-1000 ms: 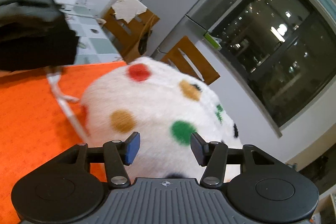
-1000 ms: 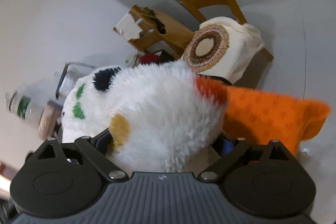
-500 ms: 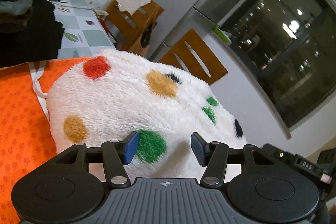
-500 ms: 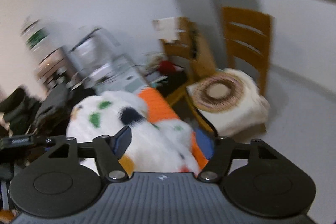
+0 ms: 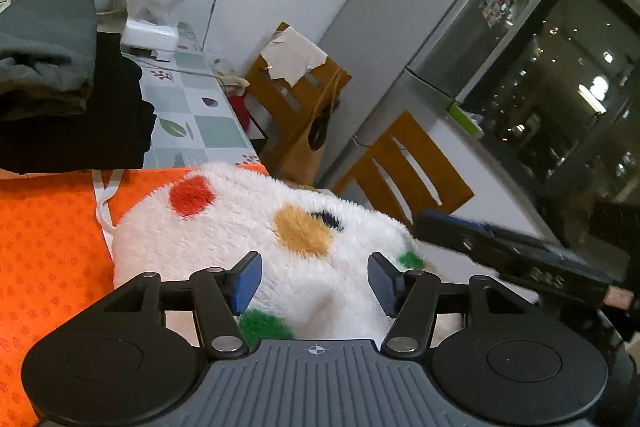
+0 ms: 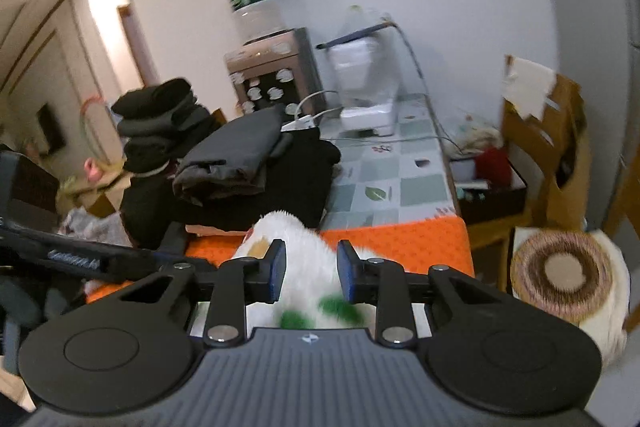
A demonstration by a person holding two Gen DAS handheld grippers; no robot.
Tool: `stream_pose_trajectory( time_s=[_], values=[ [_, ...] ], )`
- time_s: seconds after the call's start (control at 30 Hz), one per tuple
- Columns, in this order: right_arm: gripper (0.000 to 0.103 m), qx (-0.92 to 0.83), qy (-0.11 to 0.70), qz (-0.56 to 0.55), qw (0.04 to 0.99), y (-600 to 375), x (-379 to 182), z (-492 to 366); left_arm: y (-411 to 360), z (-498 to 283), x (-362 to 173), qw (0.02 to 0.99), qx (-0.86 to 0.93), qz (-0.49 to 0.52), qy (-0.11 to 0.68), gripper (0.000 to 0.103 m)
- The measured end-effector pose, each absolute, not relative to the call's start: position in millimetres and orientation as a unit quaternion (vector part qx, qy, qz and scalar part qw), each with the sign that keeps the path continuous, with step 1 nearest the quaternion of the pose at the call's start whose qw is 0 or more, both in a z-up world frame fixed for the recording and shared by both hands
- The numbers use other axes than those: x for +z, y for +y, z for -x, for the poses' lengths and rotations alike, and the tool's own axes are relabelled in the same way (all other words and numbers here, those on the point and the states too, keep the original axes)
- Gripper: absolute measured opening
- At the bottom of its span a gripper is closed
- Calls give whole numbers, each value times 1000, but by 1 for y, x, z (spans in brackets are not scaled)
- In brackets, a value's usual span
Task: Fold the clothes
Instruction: 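Lay the blanket down and release it with both tools, then grasp the rolled polka-dot blanket bundle with both tools from its sides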
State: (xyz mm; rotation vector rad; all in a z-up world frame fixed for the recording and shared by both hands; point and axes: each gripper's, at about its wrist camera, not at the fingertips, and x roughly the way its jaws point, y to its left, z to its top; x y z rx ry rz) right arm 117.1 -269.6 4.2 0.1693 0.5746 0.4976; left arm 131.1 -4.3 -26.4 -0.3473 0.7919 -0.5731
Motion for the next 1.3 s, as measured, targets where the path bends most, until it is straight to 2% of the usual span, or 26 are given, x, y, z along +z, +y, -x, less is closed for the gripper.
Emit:
stream_pose_trajectory(
  time_s=[0.17,0.37,0.53,0.9,1.1,1.2,1.3],
  values=[
    [33,260,317,-53,911,-265,-16,-153,-17,-134,-45,863,-264,169,397,62],
    [33,247,374,-65,892,-279,-54,-144,-26,-127,-64,849,-272,176,418,61],
    [34,222,399,-84,886,-288,-91,-116,-43,-112,-79,844,-294,135,427,61],
    [37,176,323,-103,924,-292,-160,-71,-59,-92,-111,865,-296,103,392,62],
    [39,179,300,-125,929,-299,-161,-67,-54,-88,-107,870,-298,109,378,63],
    [45,185,310,-120,925,-304,-140,-71,-47,-85,-94,871,-296,121,373,63],
    [56,195,310,-109,924,-306,-111,-68,-39,-79,-75,874,-290,126,369,67]
  ],
)
